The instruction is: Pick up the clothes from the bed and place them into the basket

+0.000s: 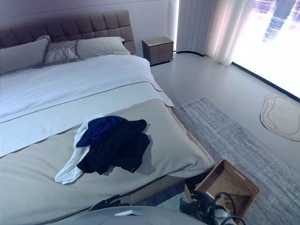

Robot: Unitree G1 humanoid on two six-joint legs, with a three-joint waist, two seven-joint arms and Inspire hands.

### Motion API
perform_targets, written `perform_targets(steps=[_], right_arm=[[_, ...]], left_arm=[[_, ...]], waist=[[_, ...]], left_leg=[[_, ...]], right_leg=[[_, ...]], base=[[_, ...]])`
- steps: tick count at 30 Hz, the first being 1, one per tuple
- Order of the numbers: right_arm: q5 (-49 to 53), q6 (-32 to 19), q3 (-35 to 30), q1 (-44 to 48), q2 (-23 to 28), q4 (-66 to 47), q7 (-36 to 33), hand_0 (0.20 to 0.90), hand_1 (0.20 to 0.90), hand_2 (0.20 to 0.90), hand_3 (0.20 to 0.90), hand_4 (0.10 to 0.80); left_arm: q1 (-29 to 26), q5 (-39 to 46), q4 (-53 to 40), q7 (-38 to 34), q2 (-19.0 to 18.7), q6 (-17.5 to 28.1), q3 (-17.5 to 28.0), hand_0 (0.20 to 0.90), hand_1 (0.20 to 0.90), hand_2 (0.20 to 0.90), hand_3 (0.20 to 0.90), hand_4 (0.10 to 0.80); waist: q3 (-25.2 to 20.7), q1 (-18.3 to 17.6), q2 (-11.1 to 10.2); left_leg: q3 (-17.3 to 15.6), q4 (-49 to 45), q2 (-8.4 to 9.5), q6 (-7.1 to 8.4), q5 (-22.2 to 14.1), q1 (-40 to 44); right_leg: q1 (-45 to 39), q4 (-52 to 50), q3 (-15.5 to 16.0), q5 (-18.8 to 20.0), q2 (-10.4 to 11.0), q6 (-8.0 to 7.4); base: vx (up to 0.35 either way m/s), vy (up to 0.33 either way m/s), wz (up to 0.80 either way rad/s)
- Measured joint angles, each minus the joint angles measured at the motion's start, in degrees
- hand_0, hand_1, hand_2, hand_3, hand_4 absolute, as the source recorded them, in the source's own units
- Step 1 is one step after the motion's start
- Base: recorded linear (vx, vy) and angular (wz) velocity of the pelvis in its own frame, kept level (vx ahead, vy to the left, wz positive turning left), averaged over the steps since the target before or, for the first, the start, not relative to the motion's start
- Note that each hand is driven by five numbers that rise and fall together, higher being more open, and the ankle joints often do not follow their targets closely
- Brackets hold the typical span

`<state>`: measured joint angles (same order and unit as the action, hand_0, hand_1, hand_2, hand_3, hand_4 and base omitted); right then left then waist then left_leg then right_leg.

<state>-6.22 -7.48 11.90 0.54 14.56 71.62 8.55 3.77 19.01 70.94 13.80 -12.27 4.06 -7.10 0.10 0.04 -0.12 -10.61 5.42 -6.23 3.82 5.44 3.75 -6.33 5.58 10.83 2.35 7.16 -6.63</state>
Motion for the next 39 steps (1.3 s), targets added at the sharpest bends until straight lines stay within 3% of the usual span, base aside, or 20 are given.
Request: perform_targets(steps=[11, 27, 32, 39], right_arm=[[1.22, 1.04, -0.03, 0.08, -0.11, -0.09, 0.23, 0.9, 0.9, 0.9, 0.9, 0.8], [25.96, 6.65, -7.68, -3.18, -0.45, 0.63, 2.88, 0.9, 0.9, 0.9, 0.9, 0.8], [39.07, 8.28, -12.25, -4.39, -0.71, 1.63, 2.72, 0.9, 0.9, 0.9, 0.9, 0.8], [36.87, 6.92, -8.24, -3.77, -0.2, -7.39, 0.83, 0.9, 0.9, 0.9, 0.9, 0.8]], left_arm=[[-0.46, -3.9, -0.12, -1.27, -0.23, -0.16, -0.02, 0.9, 0.9, 0.9, 0.9, 0.8], [-1.48, -7.89, -0.29, -3.29, -0.18, -0.16, -1.13, 0.9, 0.9, 0.9, 0.9, 0.8], [-1.34, -7.94, -0.23, -3.28, -0.19, -0.15, -1.14, 0.9, 0.9, 0.9, 0.9, 0.8], [-1.09, -7.93, -0.55, -3.44, -0.29, 0.11, -2.25, 0.9, 0.9, 0.9, 0.9, 0.8]], waist=[[0.17, -0.14, 0.19], [1.97, -1.44, 1.29], [1.98, -1.52, 1.14], [2.07, -0.87, 0.69]], left_leg=[[0.11, -0.02, 0.23, -0.22, 0.18, 0.05], [-0.19, 0.0, 0.15, -0.02, 0.02, 1.11], [-0.39, 0.01, 0.16, 0.01, -0.01, 1.54], [0.58, 0.0, 0.19, -0.15, 0.11, 0.76]], right_leg=[[-0.19, 0.01, 0.51, 0.0, 0.15, 0.02], [-0.87, 0.0, -0.45, -0.31, 0.11, 0.26], [-1.1, -0.01, -0.74, -0.31, 0.11, 0.26], [-1.23, -0.04, -0.15, -0.31, 0.0, 0.26]], base=[[-0.004, -0.002, 0.01], [0.01, 0.006, -0.01], [0.041, 0.018, -0.04], [-0.006, 0.006, 0.05]])
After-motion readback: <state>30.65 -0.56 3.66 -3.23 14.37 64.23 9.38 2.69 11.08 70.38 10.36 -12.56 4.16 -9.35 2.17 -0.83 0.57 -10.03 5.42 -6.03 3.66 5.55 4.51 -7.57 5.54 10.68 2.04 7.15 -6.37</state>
